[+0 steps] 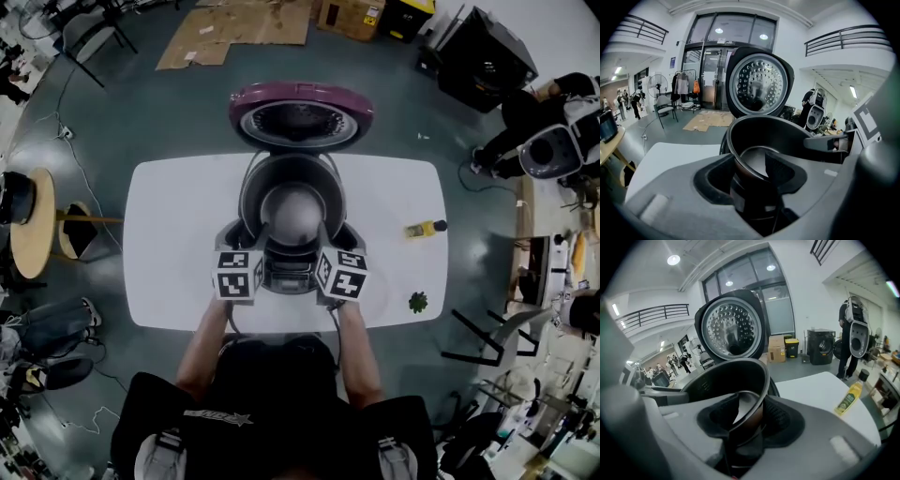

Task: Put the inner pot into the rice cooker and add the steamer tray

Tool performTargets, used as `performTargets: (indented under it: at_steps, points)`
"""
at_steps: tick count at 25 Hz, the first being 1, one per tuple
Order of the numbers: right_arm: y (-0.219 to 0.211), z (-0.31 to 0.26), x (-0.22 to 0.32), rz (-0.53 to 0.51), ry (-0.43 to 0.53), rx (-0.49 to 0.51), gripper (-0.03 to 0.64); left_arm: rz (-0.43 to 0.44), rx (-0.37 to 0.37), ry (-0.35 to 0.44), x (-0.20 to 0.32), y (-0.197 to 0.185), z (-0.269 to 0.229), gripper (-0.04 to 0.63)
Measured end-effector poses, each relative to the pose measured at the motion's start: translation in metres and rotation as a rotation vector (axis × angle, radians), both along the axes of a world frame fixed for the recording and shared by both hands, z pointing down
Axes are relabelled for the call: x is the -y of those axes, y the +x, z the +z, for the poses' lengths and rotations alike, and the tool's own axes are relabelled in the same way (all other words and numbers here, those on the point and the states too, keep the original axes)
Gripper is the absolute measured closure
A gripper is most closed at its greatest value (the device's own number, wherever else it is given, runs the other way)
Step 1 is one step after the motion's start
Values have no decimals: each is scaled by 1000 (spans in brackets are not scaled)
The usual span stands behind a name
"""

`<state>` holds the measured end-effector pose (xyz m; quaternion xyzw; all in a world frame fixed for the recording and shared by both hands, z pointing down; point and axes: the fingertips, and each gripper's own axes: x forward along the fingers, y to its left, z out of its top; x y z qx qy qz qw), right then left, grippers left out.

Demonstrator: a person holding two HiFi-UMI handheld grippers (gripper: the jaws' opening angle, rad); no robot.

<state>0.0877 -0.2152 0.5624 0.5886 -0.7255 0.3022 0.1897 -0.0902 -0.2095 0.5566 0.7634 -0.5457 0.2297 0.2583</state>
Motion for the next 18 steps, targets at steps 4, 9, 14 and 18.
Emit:
performTargets:
  at_steps: [4,9,14,18]
  points:
    - [0,9,3,-7,-57,-35,460,-4,-4,-47,3,0,11,381]
    - [-3,15,4,-16,-119,-61,460,-1,2,-76,5,-2,16,381]
    - [-2,20,4,-21,-168,-69,460,-3,3,-111,5,-2,22,380]
    - [-2,25,2,-23,-201,-80,460,-1,15,-135,4,-2,26,381]
